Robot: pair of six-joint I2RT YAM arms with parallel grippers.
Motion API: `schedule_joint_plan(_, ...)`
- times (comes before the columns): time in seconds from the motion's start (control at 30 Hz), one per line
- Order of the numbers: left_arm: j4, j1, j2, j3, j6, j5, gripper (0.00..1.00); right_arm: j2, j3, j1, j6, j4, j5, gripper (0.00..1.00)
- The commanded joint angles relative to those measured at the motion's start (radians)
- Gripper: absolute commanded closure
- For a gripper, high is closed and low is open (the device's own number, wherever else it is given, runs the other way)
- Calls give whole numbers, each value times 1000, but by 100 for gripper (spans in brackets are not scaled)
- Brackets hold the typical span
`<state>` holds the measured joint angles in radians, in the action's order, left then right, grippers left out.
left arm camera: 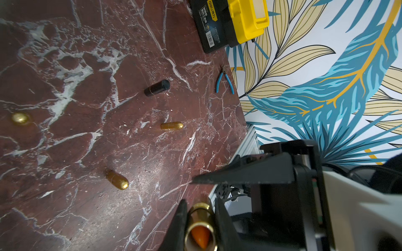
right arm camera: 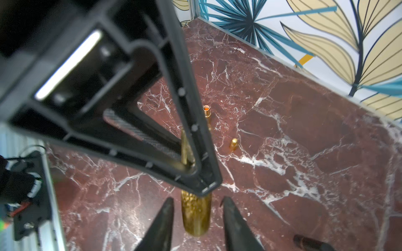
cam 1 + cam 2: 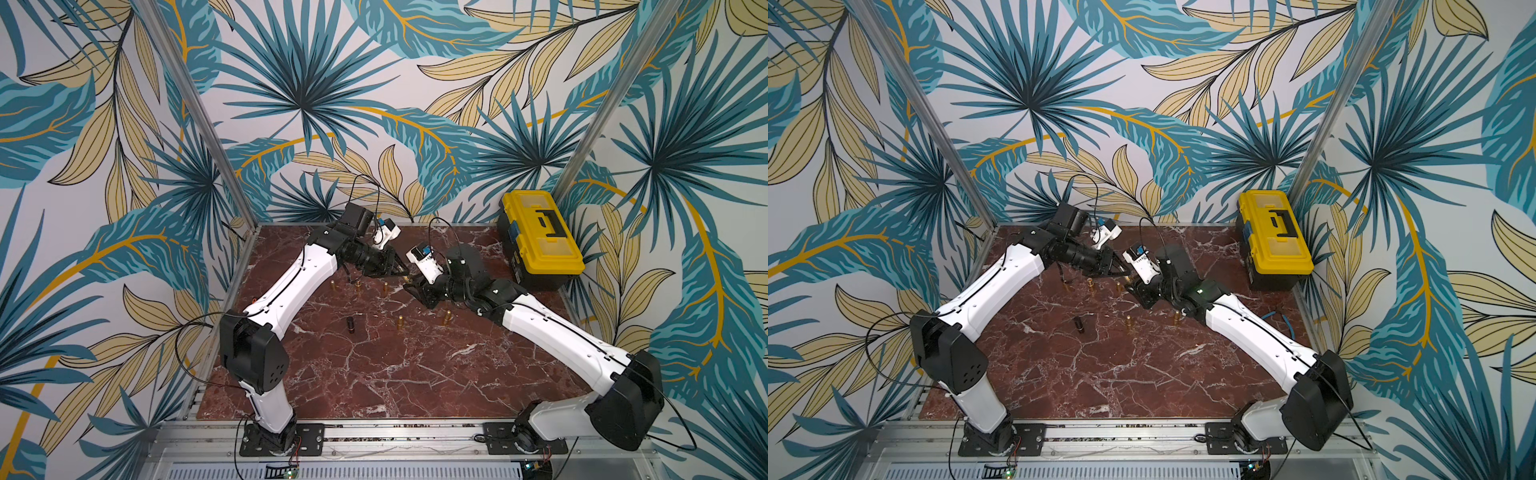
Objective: Open the lipstick cap
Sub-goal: Place the lipstick at the center of the board.
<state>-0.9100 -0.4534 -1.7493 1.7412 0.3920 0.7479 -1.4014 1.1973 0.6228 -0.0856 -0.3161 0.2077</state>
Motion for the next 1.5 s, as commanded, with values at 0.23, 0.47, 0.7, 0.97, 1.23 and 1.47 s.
schedule_joint_plan(0.23,-5,9,-58,111,-32,-241,94,84,-36,4,-8,-41,-127,51)
schedule_joint_plan(0.47,2,-59,-209,211,-71,-511,95,203,-120,1,18,-23,-251,50)
schedule_joint_plan(0.7,112,-149,-367,239,-130,-698,96,297,-178,-11,43,-39,-384,50)
schedule_joint_plan(0.97,324,-160,-415,118,-144,-753,94,341,-215,-22,59,-59,-419,50)
schedule_joint_plan(1.23,361,-174,-452,80,-182,-792,94,338,-224,-22,62,-47,-426,50)
schedule_joint_plan(1.47,416,-174,-474,40,-187,-780,94,337,-219,-23,55,-45,-425,49)
